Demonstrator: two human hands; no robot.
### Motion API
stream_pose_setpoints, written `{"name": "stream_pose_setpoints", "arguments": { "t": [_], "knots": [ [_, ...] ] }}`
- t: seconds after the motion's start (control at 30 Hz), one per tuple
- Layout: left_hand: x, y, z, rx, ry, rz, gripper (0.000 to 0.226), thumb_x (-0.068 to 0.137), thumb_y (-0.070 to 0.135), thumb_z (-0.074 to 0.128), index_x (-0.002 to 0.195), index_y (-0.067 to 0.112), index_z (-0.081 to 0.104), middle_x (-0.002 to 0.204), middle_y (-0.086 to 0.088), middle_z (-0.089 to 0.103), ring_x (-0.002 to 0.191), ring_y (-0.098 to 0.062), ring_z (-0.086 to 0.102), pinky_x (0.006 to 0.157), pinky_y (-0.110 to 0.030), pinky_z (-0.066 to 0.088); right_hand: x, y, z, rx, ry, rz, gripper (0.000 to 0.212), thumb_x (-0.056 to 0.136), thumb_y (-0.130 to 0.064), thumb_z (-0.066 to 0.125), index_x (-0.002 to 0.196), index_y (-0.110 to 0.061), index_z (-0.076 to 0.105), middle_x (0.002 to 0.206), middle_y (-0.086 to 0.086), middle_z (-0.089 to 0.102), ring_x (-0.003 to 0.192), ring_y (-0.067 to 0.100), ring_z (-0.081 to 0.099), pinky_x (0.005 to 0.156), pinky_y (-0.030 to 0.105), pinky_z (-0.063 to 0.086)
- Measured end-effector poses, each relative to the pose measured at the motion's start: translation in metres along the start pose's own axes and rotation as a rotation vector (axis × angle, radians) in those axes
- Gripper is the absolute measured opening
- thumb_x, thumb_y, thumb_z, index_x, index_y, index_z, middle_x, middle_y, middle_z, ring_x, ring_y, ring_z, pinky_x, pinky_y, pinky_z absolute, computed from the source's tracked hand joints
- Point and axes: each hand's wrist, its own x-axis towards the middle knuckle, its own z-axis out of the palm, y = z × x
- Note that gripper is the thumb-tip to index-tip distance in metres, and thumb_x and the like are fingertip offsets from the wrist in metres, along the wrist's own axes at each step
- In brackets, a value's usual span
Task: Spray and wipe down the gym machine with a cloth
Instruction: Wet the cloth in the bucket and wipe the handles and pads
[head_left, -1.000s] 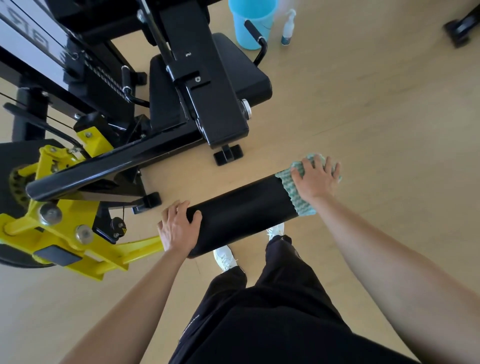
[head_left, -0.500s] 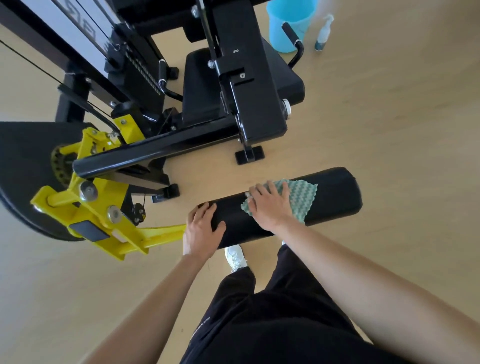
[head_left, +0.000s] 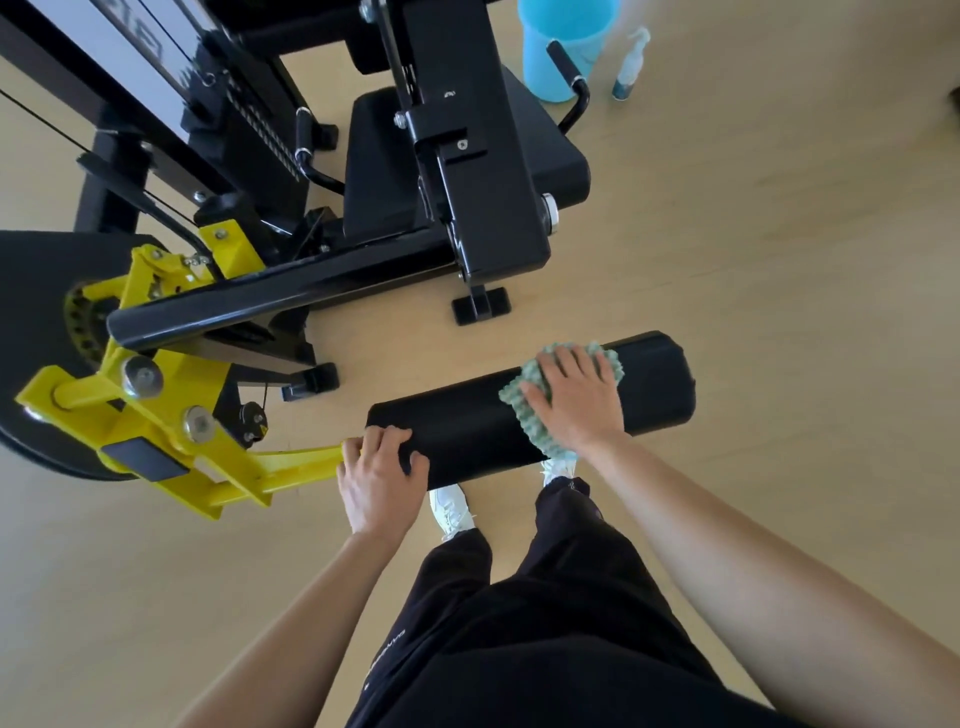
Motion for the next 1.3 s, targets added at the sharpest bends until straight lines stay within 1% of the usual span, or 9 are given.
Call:
{"name": "stream_pose_setpoints", "arguments": {
  "t": [0.23, 0.3, 0.4, 0.5, 0.7, 0.87, 1.03, 1.17, 1.3],
  "knots": [
    [0.034, 0.002, -0.010, -0.037, 0.003, -0.042, 0.005, 0.090, 0.022, 0.067, 0.086, 0.020, 0.070, 0.095, -0.001, 0.064, 0.093, -0.031, 0.055, 0.076, -0.043, 0.049, 0.015, 0.082, -0.017, 0.033, 0.029, 0.416, 0.070, 0.104, -0.059, 0.009, 0.159, -0.021, 0.031, 0.169, 0.011, 0.018, 0.157, 0.035, 0.009, 0.127, 0.056, 0.003],
    [0.043, -0.001, -0.015, -0.090, -0.012, -0.104, 0.009, 0.092, 0.023, 0.064, 0.097, 0.023, 0.072, 0.106, -0.001, 0.066, 0.102, -0.029, 0.056, 0.080, -0.041, 0.048, 0.018, 0.087, -0.018, 0.075, 0.019, 0.481, 0.068, 0.105, -0.056, 0.012, 0.159, -0.020, 0.031, 0.170, 0.012, 0.016, 0.157, 0.036, 0.006, 0.126, 0.056, 0.001],
    [0.051, -0.010, -0.018, -0.128, -0.088, -0.219, 0.036, 0.096, 0.028, 0.059, 0.132, 0.023, 0.064, 0.135, -0.003, 0.060, 0.121, -0.029, 0.054, 0.090, -0.041, 0.047, 0.019, 0.079, -0.016, 0.085, 0.014, 0.490, 0.066, 0.105, -0.053, 0.013, 0.159, -0.020, 0.031, 0.170, 0.008, 0.019, 0.157, 0.036, 0.004, 0.125, 0.059, 0.001],
    [0.047, -0.018, -0.013, -0.222, -0.183, -0.257, 0.048, 0.102, 0.029, 0.052, 0.148, 0.018, 0.052, 0.147, -0.007, 0.055, 0.129, -0.031, 0.054, 0.102, -0.043, 0.047, 0.019, 0.058, -0.014, 0.035, -0.014, 0.412, 0.063, 0.106, -0.052, 0.011, 0.159, -0.024, 0.031, 0.169, 0.002, 0.023, 0.158, 0.034, 0.003, 0.124, 0.061, -0.003],
    [0.032, -0.030, -0.013, -0.304, -0.188, -0.194, 0.048, 0.102, 0.021, 0.052, 0.151, 0.016, 0.049, 0.150, -0.004, 0.053, 0.133, -0.028, 0.052, 0.108, -0.044, 0.048, 0.020, -0.033, -0.001, 0.026, -0.082, 0.145, 0.059, 0.108, -0.048, 0.010, 0.155, -0.027, 0.038, 0.162, -0.002, 0.037, 0.156, 0.028, 0.016, 0.124, 0.062, 0.000],
    [0.010, -0.042, -0.016, -0.396, -0.194, -0.160, 0.052, 0.099, 0.006, 0.050, 0.151, 0.015, 0.049, 0.149, 0.000, 0.053, 0.126, -0.023, 0.058, 0.101, -0.033, 0.048, 0.012, -0.125, 0.017, 0.036, -0.144, -0.128, 0.051, 0.109, -0.045, 0.018, 0.152, -0.026, 0.037, 0.161, -0.004, 0.037, 0.154, 0.030, 0.020, 0.122, 0.064, 0.003],
    [-0.018, -0.060, -0.015, -0.473, -0.200, -0.134, 0.050, 0.099, 0.003, 0.047, 0.146, 0.017, 0.056, 0.147, 0.002, 0.057, 0.120, -0.024, 0.061, 0.088, -0.030, 0.046, -0.005, -0.199, 0.031, 0.000, -0.184, -0.388, 0.053, 0.109, -0.036, 0.033, 0.160, -0.027, 0.022, 0.170, -0.004, 0.015, 0.158, 0.031, 0.007, 0.122, 0.064, 0.000],
    [-0.031, -0.080, -0.016, -0.550, -0.285, -0.135, 0.051, 0.099, 0.004, 0.049, 0.147, 0.020, 0.056, 0.145, 0.003, 0.060, 0.109, -0.016, 0.064, 0.090, -0.032, 0.051, -0.014, -0.185, 0.040, -0.046, -0.134, -0.506, 0.060, 0.108, -0.038, 0.037, 0.163, -0.029, 0.015, 0.172, -0.007, 0.007, 0.159, 0.024, 0.001, 0.126, 0.054, -0.002],
    [-0.023, -0.083, -0.022, -0.545, -0.293, -0.148, 0.044, 0.099, 0.010, 0.052, 0.140, 0.022, 0.061, 0.131, -0.001, 0.067, 0.097, -0.014, 0.062, 0.084, -0.031, 0.051, -0.026, -0.136, 0.035, -0.077, -0.117, -0.336, 0.064, 0.107, -0.052, 0.026, 0.164, -0.033, 0.003, 0.172, -0.006, -0.005, 0.158, 0.023, -0.011, 0.126, 0.046, -0.008]
  ]
}}
